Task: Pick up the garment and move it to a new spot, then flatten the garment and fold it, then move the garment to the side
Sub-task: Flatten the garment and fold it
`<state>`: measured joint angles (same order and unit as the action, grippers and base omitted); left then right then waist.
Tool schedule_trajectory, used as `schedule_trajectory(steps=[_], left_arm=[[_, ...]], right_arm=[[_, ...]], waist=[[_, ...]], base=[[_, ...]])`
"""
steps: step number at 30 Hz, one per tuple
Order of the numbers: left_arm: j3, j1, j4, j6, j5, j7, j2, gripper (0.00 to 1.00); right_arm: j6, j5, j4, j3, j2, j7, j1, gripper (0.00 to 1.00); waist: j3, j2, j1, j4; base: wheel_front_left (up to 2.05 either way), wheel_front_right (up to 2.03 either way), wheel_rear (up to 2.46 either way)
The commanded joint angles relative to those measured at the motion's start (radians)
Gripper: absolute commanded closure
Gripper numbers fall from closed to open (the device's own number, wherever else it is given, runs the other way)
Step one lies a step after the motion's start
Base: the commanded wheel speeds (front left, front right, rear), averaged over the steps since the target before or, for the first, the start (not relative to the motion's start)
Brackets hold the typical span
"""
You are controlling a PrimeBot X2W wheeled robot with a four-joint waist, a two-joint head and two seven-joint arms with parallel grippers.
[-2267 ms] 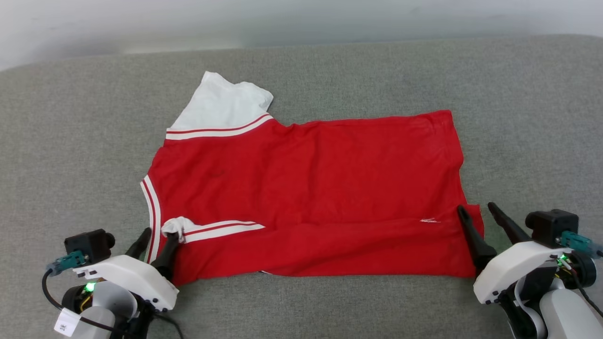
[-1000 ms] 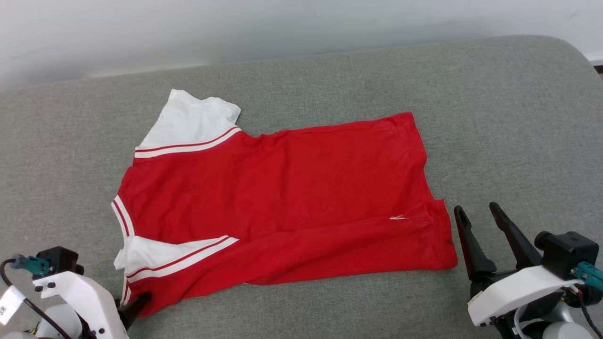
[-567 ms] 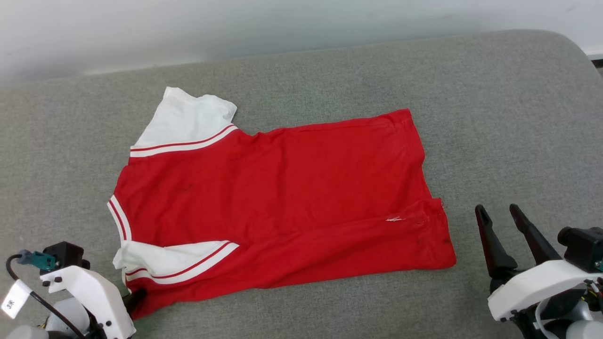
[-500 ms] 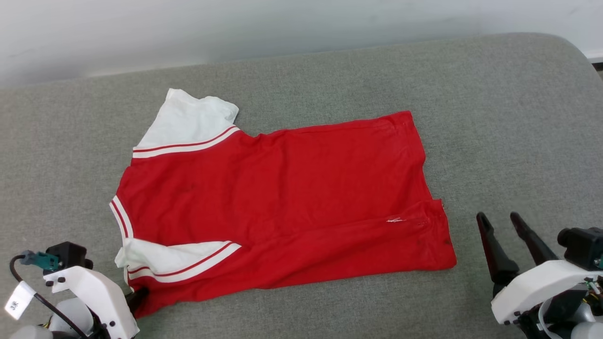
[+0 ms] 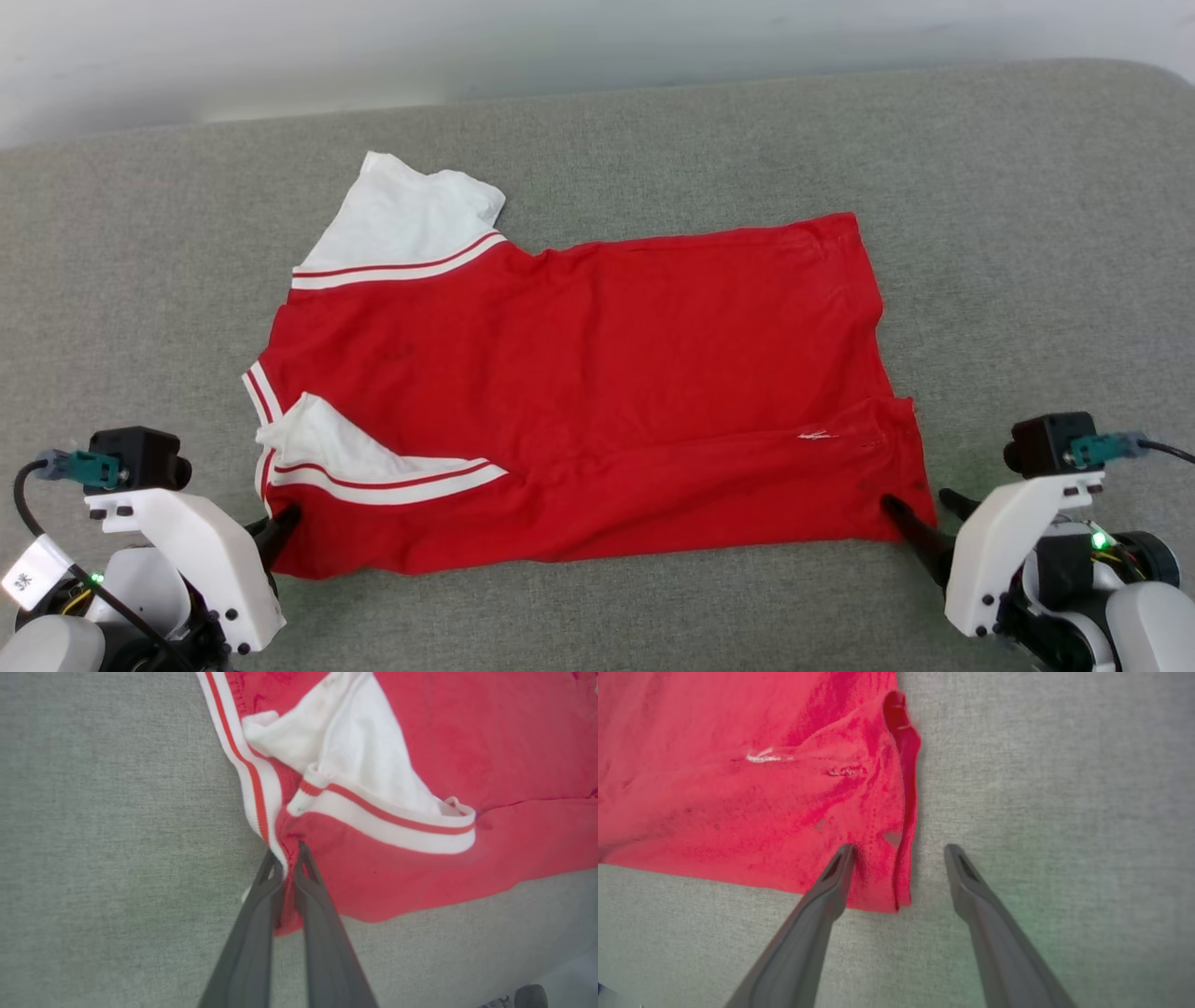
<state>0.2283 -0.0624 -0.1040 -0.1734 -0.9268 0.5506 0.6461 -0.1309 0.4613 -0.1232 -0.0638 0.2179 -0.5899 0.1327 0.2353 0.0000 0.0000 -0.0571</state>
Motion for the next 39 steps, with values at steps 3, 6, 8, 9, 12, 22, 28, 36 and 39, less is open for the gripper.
schedule_trajectory(steps=[3, 6, 8, 9, 12, 22, 28, 36, 39], left_arm=[[0.003, -0.015, -0.014, -0.01, 0.007, -0.002, 0.003, 1.0], [0.003, -0.016, -0.02, -0.012, 0.008, -0.004, -0.001, 1.0], [0.001, -0.013, -0.019, -0.016, 0.006, -0.006, -0.002, 1.0], [0.001, -0.012, -0.018, -0.017, 0.006, -0.008, -0.002, 1.0], [-0.002, -0.003, -0.014, -0.02, 0.006, -0.015, -0.005, 1.0], [-0.012, 0.092, -0.013, -0.036, 0.014, -0.072, -0.018, 1.0], [-0.018, 0.177, -0.026, -0.055, 0.001, -0.077, -0.015, 1.0], [-0.005, 0.261, 0.001, -0.06, -0.048, -0.06, -0.05, 1.0], [0.014, 0.243, 0.044, -0.036, -0.055, -0.076, -0.082, 1.0]], right_arm=[[0.0, 0.02, -0.048, -0.041, 0.005, -0.05, 0.04, 0.0], [0.0, 0.038, -0.093, -0.081, 0.005, -0.097, 0.06, 0.0], [0.0, 0.052, -0.113, -0.104, 0.006, -0.121, 0.068, 0.54], [-0.001, 0.06, -0.117, -0.112, 0.007, -0.124, 0.071, 0.75], [-0.001, 0.086, -0.126, -0.126, 0.012, -0.13, 0.077, 1.0], [0.0, 0.101, -0.049, -0.084, 0.069, -0.085, 0.029, 1.0], [0.0, 0.086, 0.016, -0.045, 0.064, -0.11, -0.077, 1.0], [0.0, 0.056, 0.069, 0.013, 0.03, -0.13, -0.195, 1.0], [0.0, 0.046, 0.067, 0.028, 0.01, -0.093, -0.209, 0.26]], waist=[[0.019, 0.0, 0.0, 0.008], [0.03, 0.0, 0.0, 0.011], [0.034, 0.0, 0.0, 0.012], [0.036, 0.0, 0.0, 0.011], [0.033, 0.0, 0.0, 0.008], [-0.071, 0.0, 0.0, -0.001], [-0.157, 0.0, 0.0, 0.004], [-0.193, 0.0, 0.0, 0.002], [-0.185, 0.0, 0.0, 0.007]], base=[[0.0, 0.0, 0.0], [0.0, 0.0, 0.0], [0.0, 0.0, 0.0], [0.0, 0.0, 0.0], [0.0, 0.0, 0.0], [0.0, 0.0, 0.0], [0.0, 0.0, 0.0], [0.0, 0.0, 0.0], [0.0, 0.0, 0.0]])
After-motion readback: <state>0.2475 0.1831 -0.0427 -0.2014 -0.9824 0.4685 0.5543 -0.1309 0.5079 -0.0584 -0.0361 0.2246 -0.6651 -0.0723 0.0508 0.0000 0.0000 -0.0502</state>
